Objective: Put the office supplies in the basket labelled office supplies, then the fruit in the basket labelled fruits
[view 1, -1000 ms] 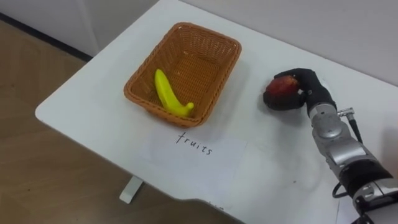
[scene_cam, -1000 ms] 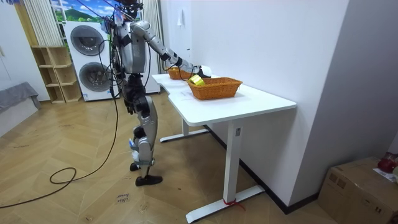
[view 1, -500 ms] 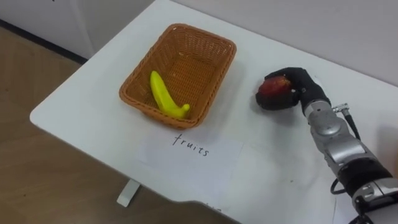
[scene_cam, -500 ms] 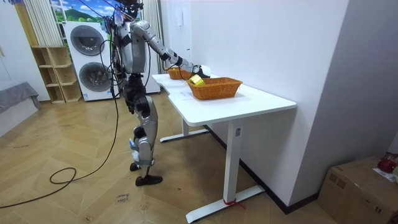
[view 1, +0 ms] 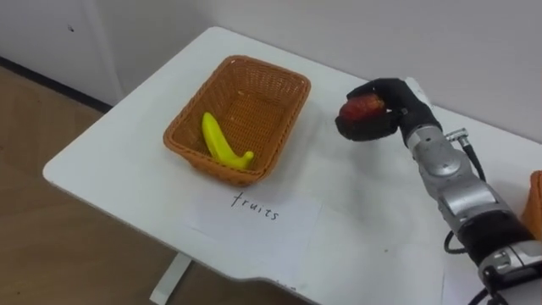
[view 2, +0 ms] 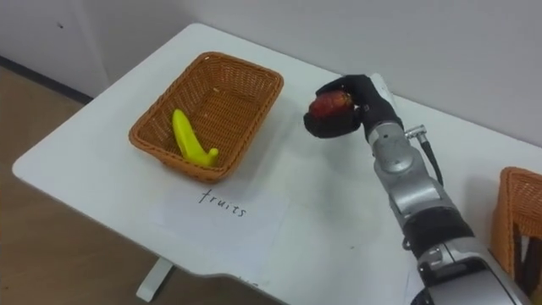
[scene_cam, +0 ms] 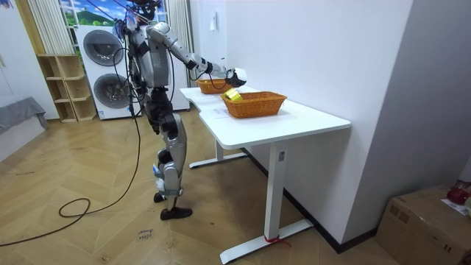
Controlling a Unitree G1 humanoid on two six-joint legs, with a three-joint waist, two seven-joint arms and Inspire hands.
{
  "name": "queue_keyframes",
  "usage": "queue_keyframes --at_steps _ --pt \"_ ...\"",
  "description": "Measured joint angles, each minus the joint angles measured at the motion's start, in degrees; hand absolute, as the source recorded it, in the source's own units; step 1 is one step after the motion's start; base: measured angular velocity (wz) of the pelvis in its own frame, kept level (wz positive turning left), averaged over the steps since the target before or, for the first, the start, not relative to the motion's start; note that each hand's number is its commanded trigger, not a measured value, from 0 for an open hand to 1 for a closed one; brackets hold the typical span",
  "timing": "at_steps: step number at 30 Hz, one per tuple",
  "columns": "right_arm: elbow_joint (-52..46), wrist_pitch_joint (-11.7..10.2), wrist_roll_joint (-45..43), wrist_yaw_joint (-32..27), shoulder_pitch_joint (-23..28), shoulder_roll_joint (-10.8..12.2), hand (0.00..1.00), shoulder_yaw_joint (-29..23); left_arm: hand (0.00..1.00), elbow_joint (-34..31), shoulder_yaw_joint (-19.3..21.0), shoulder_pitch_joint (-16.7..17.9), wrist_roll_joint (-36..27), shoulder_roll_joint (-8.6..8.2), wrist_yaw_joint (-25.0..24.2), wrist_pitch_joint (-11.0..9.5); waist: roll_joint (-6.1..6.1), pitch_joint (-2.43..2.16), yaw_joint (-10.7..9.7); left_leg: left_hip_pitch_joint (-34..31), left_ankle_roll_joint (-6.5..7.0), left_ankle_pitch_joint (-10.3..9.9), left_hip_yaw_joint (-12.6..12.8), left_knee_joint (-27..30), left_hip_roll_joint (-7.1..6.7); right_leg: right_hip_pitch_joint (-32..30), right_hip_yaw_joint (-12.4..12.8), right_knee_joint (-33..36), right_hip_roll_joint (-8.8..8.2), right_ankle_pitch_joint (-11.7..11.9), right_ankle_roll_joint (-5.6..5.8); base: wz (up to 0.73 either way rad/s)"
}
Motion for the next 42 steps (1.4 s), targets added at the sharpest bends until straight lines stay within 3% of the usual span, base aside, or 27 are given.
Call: queue_keyframes --at_steps 9,17,24,27,37,42 --pt "-7.6 -0.02 -1.87 -0.03 1.1 0.29 1.0 0.03 0.0 -1.29 -0.03 0.96 0.58 -0.23 -0.28 -0.05 0.11 0.32 0.16 0.45 0.02 0.01 -0.23 -0.38 -0.01 0.33 -0.07 -0.06 -0.03 -0.02 0.05 0.0" --pt "-11.49 0.0 -4.74 0.45 1.09 0.3 1.0 0.16 0.0 -2.23 0.32 0.86 0.64 -0.27 -2.13 -0.04 -0.9 0.87 0.45 0.88 0.02 0.01 -0.77 -0.66 -0.08 0.81 -0.02 -0.1 -0.01 -0.15 0.25 0.03" --pt "-12.98 0.17 -9.31 2.02 1.09 0.39 1.0 0.18 0.0 -2.18 1.16 1.01 1.09 -0.14 -2.31 -0.05 -0.73 0.97 1.03 0.92 0.03 0.01 -0.99 -0.84 -0.08 0.82 0.14 -0.14 0.02 -0.16 0.26 0.0" --pt "-15.84 1.23 -11.29 2.93 1.1 0.6 1.0 0.17 0.0 -2.11 1.96 1.43 1.15 -0.13 -2.32 0.11 -0.43 1.12 1.06 0.91 0.02 0.01 -1.06 -0.88 -0.06 0.82 0.03 -0.19 0.06 -0.18 0.29 0.0" --pt "-16.59 3.29 -12.41 3.77 1.09 1.3 1.0 0.44 0.0 -4.4 1.82 2.27 1.18 -0.1 -3.01 1.17 -0.48 0.96 3.22 0.75 0.03 0.01 -1.02 -0.96 -0.1 0.65 -0.24 -0.13 -0.03 -0.19 0.29 0.0" --pt "-16.55 3.64 -12.86 3.69 1.09 1.48 1.0 2.1 0.0 -4.4 1.65 2.79 1.14 -0.03 -3.18 1.17 -0.45 0.24 3.3 1.03 0.05 0.03 -1.24 -0.86 -0.18 1.09 -0.58 -0.13 -0.44 -0.21 0.33 0.02"
